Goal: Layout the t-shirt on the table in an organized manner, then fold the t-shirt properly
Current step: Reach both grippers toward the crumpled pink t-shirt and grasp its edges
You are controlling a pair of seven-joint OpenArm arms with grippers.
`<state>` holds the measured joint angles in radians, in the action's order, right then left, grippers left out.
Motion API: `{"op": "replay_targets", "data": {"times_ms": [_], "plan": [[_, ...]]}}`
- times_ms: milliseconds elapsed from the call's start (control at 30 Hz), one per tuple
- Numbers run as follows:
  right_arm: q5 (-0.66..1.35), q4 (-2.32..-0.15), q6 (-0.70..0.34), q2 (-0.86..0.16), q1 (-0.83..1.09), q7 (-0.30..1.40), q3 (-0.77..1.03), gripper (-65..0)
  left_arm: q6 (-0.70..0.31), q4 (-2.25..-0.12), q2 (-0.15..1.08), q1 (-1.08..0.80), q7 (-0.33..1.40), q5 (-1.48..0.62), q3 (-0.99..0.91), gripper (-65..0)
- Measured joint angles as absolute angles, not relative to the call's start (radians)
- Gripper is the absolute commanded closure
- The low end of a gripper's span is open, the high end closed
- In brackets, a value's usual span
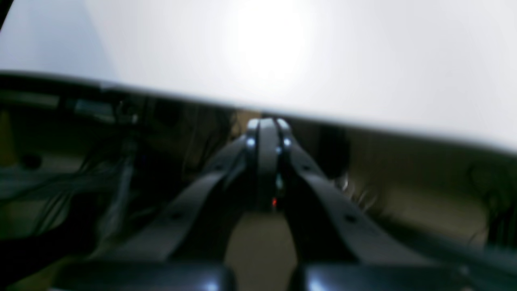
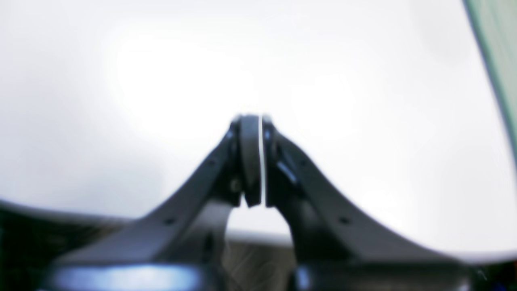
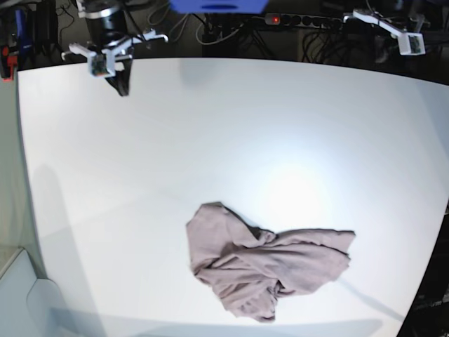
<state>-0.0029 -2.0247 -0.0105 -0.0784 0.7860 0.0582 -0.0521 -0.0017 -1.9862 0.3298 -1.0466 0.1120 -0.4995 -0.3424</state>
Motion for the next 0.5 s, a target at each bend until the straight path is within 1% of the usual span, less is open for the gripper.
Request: {"op": "replay_targets", "data": {"times_ms": [133,267,333,433,500], "plan": [[-0.003,-2.025,-0.006,-0.055,0.610,0.141,-0.150,-17.7,-0.002,-1.990,0.330,-0.975,0.110,-0.570,-0.379,-0.1],[0.000,-2.021,-0.010,-0.055,0.401,0.348,-0.278,-27.5,-0.001,-2.007,0.336,-0.948,0.105,-0.590,-0.393,-0.1],[0.000,-2.011,-0.014,-0.054,0.278,0.476,-0.314,-30.5,-0.001,-2.006,0.333,-0.949,0.110,-0.592,-0.393,-0.1],[-0.001,-1.927,-0.012,-0.033,0.102,0.560,-0.345,-33.5,0.000,-2.003,0.328,-0.948,0.116,-0.593,-0.393,-0.1],[-0.002,-1.821,-0.012,-0.011,0.010,0.563,-0.348,-33.7,-0.001,-2.004,0.329,-0.947,0.112,-0.592,-0.393,-0.1]]}}
